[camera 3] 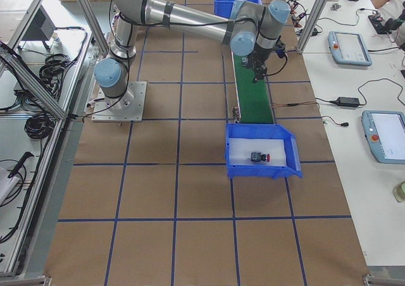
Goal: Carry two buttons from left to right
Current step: 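Return the right gripper to the belt over the yellow button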
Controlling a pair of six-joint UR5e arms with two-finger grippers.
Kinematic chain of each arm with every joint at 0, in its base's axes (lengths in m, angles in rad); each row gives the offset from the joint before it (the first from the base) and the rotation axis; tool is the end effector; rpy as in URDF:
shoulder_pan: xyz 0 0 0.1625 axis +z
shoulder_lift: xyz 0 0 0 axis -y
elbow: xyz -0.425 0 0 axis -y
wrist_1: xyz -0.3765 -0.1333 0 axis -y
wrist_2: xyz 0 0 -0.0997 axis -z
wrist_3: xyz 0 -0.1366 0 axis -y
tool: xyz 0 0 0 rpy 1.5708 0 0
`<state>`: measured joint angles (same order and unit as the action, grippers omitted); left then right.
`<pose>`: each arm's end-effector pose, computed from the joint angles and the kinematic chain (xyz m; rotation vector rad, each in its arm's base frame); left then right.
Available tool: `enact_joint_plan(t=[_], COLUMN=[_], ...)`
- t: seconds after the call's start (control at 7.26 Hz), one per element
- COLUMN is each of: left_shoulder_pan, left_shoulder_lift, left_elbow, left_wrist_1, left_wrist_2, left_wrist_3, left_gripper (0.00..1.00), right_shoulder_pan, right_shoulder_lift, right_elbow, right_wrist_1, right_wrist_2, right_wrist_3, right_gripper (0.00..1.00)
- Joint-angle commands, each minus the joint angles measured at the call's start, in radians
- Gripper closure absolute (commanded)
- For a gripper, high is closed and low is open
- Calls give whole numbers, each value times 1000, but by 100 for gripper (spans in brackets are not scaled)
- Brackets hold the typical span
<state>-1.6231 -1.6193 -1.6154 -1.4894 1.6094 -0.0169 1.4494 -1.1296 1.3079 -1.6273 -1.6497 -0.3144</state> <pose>-0.1537 -0.4862 0.4143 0.0553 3.1021 0.0161 0.0448 -0.6446 0.3327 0.3045 -3.0688 -0.2099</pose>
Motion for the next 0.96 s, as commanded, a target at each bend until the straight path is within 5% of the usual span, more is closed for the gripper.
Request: enact_joint_plan(t=[0.0, 0.83], left_shoulder_pan=[0, -1], left_shoulder_lift=[2, 1], left_elbow=[-1, -1], left_wrist_1=[0, 0], left_wrist_2=[3, 1], left_wrist_3=[0, -2], left_gripper=[0, 0], right_shoulder_pan=[113, 227], right_shoulder_lift=[5, 117], right_elbow=[33, 142], right_wrist_1=[-53, -402], right_wrist_2=[17, 16], right_wrist_3=[133, 346], right_gripper=[5, 6])
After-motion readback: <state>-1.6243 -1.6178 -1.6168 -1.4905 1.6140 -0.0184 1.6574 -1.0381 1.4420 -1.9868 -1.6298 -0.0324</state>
